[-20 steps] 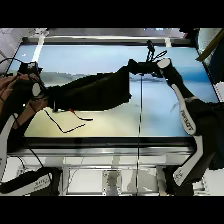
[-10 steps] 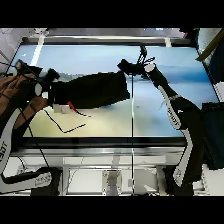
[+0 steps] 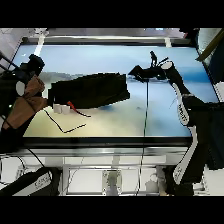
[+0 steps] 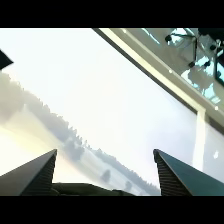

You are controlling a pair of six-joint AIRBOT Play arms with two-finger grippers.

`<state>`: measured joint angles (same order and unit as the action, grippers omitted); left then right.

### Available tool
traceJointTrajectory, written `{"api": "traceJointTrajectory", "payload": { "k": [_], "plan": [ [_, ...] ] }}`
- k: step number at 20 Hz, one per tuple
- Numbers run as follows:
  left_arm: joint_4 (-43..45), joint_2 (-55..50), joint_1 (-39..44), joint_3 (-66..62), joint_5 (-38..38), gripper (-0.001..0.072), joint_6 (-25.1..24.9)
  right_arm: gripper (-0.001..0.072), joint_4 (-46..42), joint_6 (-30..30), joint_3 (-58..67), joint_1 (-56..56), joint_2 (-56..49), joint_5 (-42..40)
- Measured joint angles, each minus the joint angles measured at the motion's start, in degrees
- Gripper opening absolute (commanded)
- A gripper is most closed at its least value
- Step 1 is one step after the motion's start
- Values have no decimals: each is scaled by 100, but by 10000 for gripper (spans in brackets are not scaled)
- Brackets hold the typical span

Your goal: Fold the clothes and pants, and hang the long-sleeved shirts on hangers.

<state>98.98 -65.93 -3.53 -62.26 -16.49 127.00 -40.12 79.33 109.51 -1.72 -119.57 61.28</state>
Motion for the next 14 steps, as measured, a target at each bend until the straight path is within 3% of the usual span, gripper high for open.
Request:
{"api": "traceJointTrajectory", "payload": {
  "k": [6, 14],
  "plan": [
    [-4, 348, 415, 0, -590, 693, -1005, 610, -203, -24, 0, 31, -243, 610],
    [2, 404, 616, 2, -927, 693, -1241, 608, -151, 83, 7, -415, -601, 616]
  ]
}}
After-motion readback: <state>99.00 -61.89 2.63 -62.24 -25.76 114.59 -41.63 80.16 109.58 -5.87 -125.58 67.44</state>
